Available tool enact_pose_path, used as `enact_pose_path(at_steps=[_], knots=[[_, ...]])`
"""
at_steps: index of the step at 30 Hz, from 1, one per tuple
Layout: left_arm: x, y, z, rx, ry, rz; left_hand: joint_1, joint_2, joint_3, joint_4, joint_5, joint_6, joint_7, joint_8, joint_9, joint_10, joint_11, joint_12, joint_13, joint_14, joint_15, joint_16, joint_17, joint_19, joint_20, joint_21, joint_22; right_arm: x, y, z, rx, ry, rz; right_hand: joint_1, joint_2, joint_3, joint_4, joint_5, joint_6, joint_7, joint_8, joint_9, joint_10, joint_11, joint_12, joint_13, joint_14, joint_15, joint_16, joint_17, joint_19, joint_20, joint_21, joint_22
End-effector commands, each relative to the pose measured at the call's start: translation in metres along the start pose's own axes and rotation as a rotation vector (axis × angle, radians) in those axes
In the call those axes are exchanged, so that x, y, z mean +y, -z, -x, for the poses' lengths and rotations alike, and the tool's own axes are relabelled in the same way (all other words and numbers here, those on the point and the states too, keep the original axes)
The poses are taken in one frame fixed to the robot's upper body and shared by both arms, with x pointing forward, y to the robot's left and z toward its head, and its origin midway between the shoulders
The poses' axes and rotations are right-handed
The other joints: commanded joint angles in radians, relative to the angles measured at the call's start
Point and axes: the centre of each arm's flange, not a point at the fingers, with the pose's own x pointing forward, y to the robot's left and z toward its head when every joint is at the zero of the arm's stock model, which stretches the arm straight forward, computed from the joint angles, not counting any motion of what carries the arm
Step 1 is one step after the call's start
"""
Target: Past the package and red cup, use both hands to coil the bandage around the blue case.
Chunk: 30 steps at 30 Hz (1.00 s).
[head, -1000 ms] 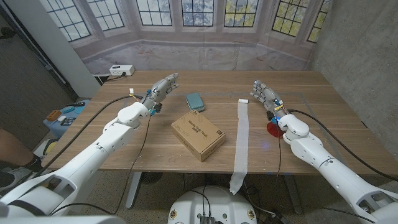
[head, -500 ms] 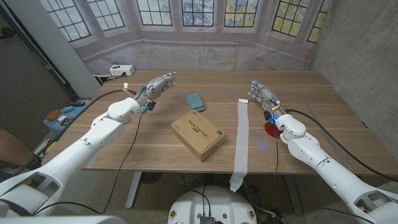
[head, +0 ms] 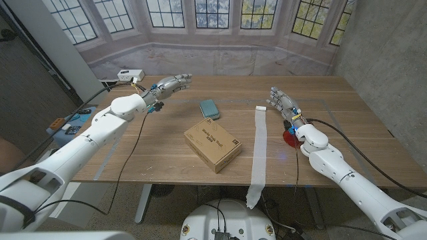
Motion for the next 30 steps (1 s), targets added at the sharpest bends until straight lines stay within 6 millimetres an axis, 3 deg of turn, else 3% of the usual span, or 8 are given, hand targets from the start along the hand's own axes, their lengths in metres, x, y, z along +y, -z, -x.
enact_pose_path(at_steps=[1, 5, 9, 17, 20, 30], knots=[[0.009, -0.011, -0.010, 0.010, 0.123, -0.154, 0.022, -0.006, 0.000, -0.023, 0.012, 0.003, -0.013, 0.002, 0.003, 0.015, -0.021, 0.011, 0.005, 0.004, -0.008, 0.004, 0.003, 0.005, -0.005, 0.004, 0.002, -0.003, -0.001, 0.005, -0.011, 0.021, 0.005, 0.010, -0.001, 0.004, -0.009, -0.002, 0.007, 0.000, 0.001, 0.004, 0.003, 0.003, 0.002, 0.001, 0.007, -0.037, 0.004, 0.005, 0.010, -0.043, 0.008, 0.003], [0.012, -0.014, -0.012, 0.019, 0.165, -0.200, 0.037, -0.012, 0.000, -0.040, 0.018, 0.003, -0.017, 0.002, 0.004, 0.023, -0.035, 0.014, 0.007, 0.021, -0.019, 0.009, 0.005, 0.006, 0.000, 0.004, 0.002, -0.003, -0.002, 0.007, -0.014, 0.025, 0.006, 0.011, -0.001, 0.004, -0.011, -0.002, 0.008, 0.000, 0.001, 0.004, 0.003, 0.002, 0.002, 0.001, 0.007, -0.037, 0.004, 0.005, 0.010, -0.043, 0.008, 0.003], [0.015, -0.019, -0.015, 0.021, 0.212, -0.250, 0.052, -0.018, -0.002, -0.052, 0.025, 0.011, -0.033, 0.006, 0.004, 0.025, -0.042, 0.015, 0.009, 0.021, -0.024, 0.008, 0.006, 0.006, 0.021, 0.005, 0.004, -0.002, -0.002, 0.008, -0.016, 0.027, 0.006, 0.011, -0.002, 0.004, -0.013, -0.002, 0.008, 0.000, 0.000, 0.004, 0.003, 0.002, 0.002, 0.001, 0.007, -0.037, 0.004, 0.005, 0.011, -0.042, 0.008, 0.003], [0.023, -0.029, -0.022, 0.043, 0.312, -0.366, 0.077, -0.036, -0.006, -0.065, 0.025, 0.046, -0.040, 0.018, 0.005, 0.039, -0.053, 0.020, 0.013, 0.026, -0.029, 0.008, 0.007, 0.004, -0.004, 0.003, 0.004, -0.001, -0.003, 0.007, -0.017, 0.023, 0.007, 0.011, -0.002, 0.004, -0.015, -0.003, 0.007, -0.001, 0.000, 0.004, 0.004, 0.001, 0.002, 0.001, 0.007, -0.038, 0.005, 0.006, 0.011, -0.043, 0.008, 0.003], [0.023, -0.030, -0.027, 0.050, 0.355, -0.408, 0.110, -0.039, -0.004, -0.069, 0.026, 0.098, -0.035, 0.032, 0.008, 0.044, -0.054, 0.021, 0.015, 0.040, -0.029, 0.011, 0.008, 0.011, -0.011, 0.005, 0.004, 0.000, -0.003, 0.005, -0.017, 0.021, 0.007, 0.011, -0.002, 0.004, -0.017, -0.003, 0.007, -0.001, 0.000, 0.004, 0.004, 0.002, 0.002, 0.001, 0.006, -0.037, 0.005, 0.006, 0.012, -0.043, 0.008, 0.003], [0.027, -0.043, -0.047, 0.046, 0.439, -0.558, 0.146, -0.045, 0.001, -0.074, 0.029, 0.113, -0.038, 0.032, 0.009, 0.062, -0.066, 0.027, 0.016, 0.053, -0.039, 0.012, 0.008, 0.016, -0.015, 0.005, 0.003, 0.000, -0.003, 0.002, -0.013, 0.019, 0.008, 0.011, -0.002, 0.003, -0.021, -0.003, 0.007, 0.001, -0.001, 0.005, 0.003, 0.009, 0.002, 0.001, 0.006, -0.037, 0.006, 0.006, 0.013, -0.043, 0.008, 0.003]])
